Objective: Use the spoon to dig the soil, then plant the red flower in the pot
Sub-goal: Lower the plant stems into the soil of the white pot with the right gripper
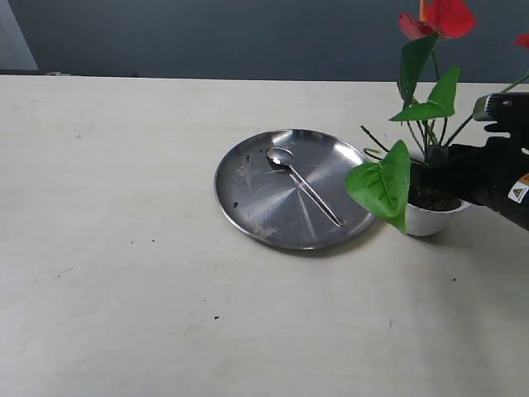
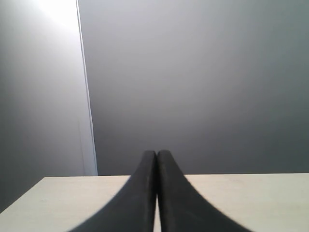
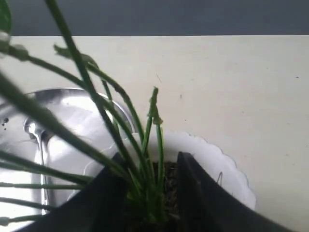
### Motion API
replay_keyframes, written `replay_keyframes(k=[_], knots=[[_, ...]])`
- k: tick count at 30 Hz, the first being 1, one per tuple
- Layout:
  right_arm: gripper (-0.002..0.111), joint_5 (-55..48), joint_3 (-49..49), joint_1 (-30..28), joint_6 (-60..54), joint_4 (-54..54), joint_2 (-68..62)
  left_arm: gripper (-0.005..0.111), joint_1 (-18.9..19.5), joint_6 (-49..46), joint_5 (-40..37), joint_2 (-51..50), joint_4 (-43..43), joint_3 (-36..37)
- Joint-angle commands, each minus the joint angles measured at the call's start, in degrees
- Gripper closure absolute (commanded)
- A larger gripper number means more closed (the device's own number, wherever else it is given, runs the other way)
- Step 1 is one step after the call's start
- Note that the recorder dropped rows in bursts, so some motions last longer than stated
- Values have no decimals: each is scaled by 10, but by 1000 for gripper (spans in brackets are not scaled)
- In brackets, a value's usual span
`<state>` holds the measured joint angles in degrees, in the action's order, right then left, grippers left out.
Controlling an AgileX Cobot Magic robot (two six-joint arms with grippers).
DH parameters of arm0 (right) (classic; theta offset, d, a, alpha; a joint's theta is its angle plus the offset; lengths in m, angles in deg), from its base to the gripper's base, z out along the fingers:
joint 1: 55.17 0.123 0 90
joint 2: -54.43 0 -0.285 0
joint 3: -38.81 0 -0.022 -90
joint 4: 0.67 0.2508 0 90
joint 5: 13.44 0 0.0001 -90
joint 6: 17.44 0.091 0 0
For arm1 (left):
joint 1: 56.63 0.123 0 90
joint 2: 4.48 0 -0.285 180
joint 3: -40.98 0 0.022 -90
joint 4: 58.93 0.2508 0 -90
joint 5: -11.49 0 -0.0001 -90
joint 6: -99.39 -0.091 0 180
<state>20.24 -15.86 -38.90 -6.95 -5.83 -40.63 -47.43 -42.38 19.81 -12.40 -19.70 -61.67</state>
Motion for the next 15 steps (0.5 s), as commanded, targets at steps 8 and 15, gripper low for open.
replay_keyframes(k=[8, 15], knots=[[74, -39, -5, -2, 16, -8, 4, 106, -3, 2, 3, 1, -4, -1], [74, -49, -5, 3, 20, -11, 4, 106, -3, 2, 3, 1, -4, -1]])
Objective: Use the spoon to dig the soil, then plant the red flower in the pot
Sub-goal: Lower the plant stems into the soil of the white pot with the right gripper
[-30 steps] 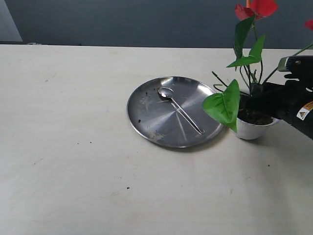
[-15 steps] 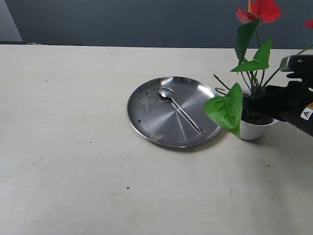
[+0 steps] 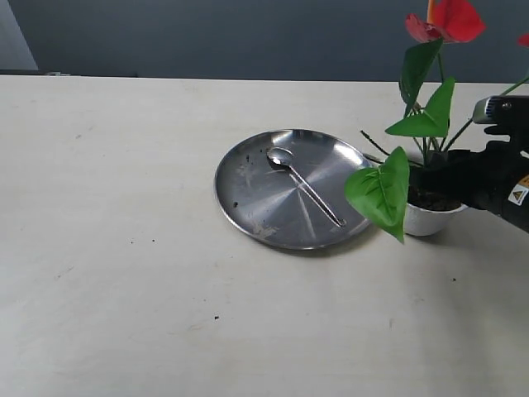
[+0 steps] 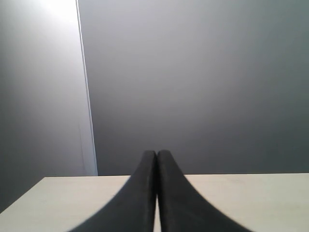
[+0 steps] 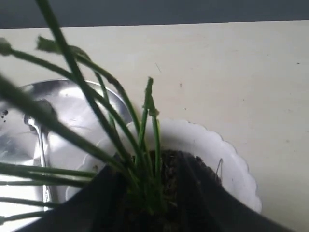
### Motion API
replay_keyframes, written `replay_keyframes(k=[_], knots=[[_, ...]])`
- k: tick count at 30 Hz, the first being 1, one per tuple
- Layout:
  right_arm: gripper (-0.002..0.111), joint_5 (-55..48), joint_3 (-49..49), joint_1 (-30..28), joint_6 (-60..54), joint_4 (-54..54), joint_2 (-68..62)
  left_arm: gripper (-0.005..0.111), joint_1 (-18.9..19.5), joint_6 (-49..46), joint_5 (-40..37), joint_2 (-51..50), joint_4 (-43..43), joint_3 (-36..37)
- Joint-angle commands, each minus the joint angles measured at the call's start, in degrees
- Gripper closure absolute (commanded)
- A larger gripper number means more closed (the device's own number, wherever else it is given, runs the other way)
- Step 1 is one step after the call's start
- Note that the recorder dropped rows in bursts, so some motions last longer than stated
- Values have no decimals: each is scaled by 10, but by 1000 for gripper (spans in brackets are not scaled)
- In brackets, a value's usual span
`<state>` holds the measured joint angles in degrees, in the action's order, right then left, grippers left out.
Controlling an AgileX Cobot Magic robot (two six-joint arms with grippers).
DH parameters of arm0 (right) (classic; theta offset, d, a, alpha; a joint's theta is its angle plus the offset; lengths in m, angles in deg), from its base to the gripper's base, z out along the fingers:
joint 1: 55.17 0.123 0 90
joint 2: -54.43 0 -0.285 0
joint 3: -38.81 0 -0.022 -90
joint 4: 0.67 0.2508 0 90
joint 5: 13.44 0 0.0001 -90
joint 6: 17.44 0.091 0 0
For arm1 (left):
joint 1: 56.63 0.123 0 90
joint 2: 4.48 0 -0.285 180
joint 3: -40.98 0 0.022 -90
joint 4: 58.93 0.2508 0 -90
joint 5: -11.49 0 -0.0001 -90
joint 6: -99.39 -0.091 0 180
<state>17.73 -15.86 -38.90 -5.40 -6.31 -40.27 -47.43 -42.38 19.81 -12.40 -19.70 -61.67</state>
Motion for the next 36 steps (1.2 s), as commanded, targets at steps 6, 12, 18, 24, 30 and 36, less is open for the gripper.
replay_keyframes(k=[6, 12, 18, 24, 30, 36], knots=[[74, -24, -5, 18, 0, -7, 0, 106, -3, 2, 3, 1, -4, -1], [74, -20, -5, 18, -9, -2, 1, 106, -3, 2, 3, 1, -4, -1], [74, -10, -5, 18, -21, 1, 6, 106, -3, 2, 3, 1, -4, -1], [74, 2, -5, 18, -32, 1, 8, 106, -3, 2, 3, 1, -4, -1], [74, 2, -5, 18, -33, 1, 8, 106, -3, 2, 3, 1, -4, -1], [74, 4, -5, 18, -33, 1, 10, 106, -3, 2, 3, 1, -4, -1]])
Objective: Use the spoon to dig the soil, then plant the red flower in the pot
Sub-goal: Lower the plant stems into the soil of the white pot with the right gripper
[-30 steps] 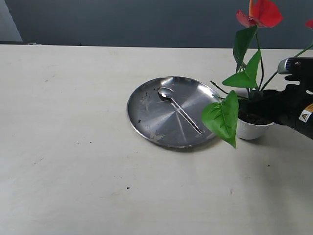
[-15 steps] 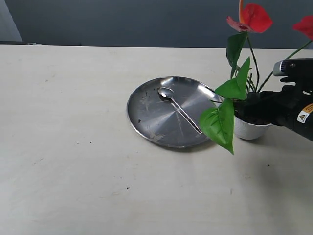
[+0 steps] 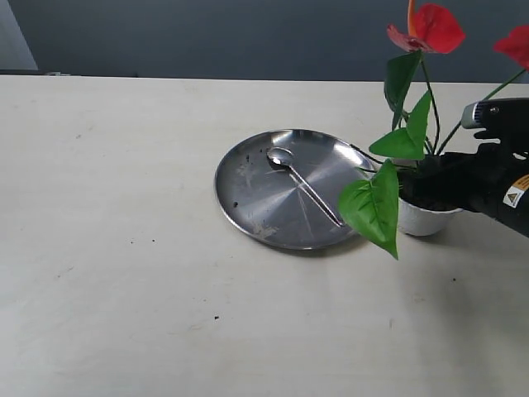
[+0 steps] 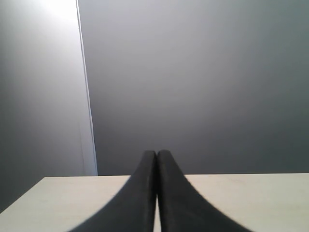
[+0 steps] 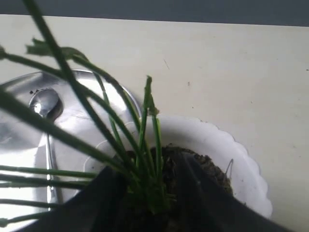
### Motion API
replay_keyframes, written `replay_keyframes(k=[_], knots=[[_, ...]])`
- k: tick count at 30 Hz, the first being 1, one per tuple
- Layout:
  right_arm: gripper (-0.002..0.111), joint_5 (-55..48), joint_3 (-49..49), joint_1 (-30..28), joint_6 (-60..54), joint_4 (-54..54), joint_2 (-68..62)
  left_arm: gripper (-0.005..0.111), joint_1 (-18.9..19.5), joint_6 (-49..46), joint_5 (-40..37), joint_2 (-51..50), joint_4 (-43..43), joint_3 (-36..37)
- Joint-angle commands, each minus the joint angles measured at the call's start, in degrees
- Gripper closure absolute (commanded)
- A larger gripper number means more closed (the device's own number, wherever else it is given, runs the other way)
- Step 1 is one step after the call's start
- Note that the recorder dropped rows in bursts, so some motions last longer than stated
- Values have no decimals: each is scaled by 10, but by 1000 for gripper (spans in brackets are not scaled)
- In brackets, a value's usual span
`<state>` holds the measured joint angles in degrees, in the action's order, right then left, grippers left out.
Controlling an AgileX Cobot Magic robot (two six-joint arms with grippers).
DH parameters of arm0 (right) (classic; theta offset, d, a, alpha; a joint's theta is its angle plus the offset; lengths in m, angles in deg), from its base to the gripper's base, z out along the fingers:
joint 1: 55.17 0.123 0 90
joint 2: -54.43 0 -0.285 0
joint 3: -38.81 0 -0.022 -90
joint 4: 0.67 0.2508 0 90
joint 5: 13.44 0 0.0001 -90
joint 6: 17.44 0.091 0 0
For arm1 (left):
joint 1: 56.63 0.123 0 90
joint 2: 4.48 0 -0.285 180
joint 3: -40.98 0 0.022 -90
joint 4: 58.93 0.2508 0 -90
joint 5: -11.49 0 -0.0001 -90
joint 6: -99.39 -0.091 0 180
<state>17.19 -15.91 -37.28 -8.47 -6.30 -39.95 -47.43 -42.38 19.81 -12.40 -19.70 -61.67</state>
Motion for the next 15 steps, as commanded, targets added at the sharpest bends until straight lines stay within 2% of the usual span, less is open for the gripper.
replay_keyframes(k=[1, 15], knots=[[74, 6, -4, 2, -3, 1, 8, 106, -3, 2, 3, 1, -4, -1], [74, 7, -4, 2, -3, 1, 8, 106, -3, 2, 3, 1, -4, -1]])
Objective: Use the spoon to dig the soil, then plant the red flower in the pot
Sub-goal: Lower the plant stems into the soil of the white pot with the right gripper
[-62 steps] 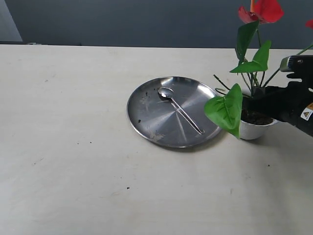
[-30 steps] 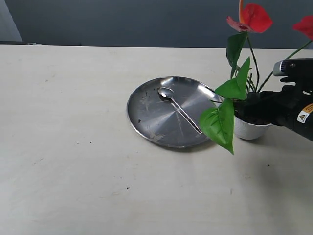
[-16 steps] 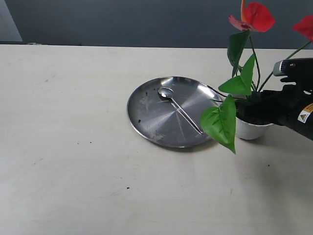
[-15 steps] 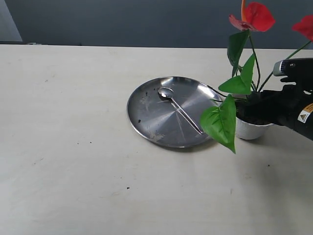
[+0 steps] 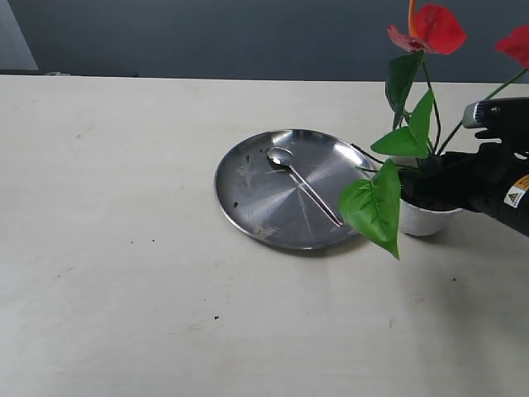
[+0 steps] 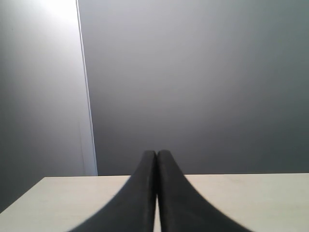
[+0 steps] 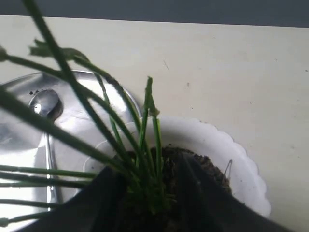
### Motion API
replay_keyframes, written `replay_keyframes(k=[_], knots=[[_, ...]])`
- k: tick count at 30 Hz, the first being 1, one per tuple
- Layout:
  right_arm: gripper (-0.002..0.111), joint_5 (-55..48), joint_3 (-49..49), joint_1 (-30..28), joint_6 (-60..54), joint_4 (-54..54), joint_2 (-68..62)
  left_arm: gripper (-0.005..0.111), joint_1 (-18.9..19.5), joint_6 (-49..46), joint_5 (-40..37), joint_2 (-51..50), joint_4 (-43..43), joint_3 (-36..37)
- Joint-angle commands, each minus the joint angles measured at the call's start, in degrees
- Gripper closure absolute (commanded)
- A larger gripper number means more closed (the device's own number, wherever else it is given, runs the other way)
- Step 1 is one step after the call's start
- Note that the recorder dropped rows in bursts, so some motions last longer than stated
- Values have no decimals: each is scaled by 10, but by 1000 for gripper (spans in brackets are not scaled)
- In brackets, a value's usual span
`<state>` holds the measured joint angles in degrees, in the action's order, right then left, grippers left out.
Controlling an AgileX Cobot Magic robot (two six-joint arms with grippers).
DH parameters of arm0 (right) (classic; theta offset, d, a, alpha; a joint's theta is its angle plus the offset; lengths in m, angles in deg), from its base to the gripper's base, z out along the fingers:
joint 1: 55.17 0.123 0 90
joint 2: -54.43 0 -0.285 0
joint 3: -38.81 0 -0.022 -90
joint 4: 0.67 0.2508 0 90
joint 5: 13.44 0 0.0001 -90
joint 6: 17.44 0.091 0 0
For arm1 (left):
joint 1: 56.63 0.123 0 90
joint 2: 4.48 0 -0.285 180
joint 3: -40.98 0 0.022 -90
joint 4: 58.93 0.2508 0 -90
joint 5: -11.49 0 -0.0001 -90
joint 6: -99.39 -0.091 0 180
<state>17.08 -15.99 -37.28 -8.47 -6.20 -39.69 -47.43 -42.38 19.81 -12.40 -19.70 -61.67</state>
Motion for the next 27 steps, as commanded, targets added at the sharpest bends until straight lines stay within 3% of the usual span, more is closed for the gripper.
replay_keyframes(k=[1, 5, 10, 27], knots=[[74, 8, -3, 2, -3, 0, 5, 106, -3, 2, 3, 1, -4, -1], [71, 9, -3, 2, -3, 0, 5, 106, -3, 2, 3, 1, -4, -1], [51, 9, -3, 2, -3, 0, 5, 106, -3, 2, 3, 1, -4, -1], [52, -37, -3, 2, -3, 11, 44, 106, -3, 2, 3, 1, -4, -1]])
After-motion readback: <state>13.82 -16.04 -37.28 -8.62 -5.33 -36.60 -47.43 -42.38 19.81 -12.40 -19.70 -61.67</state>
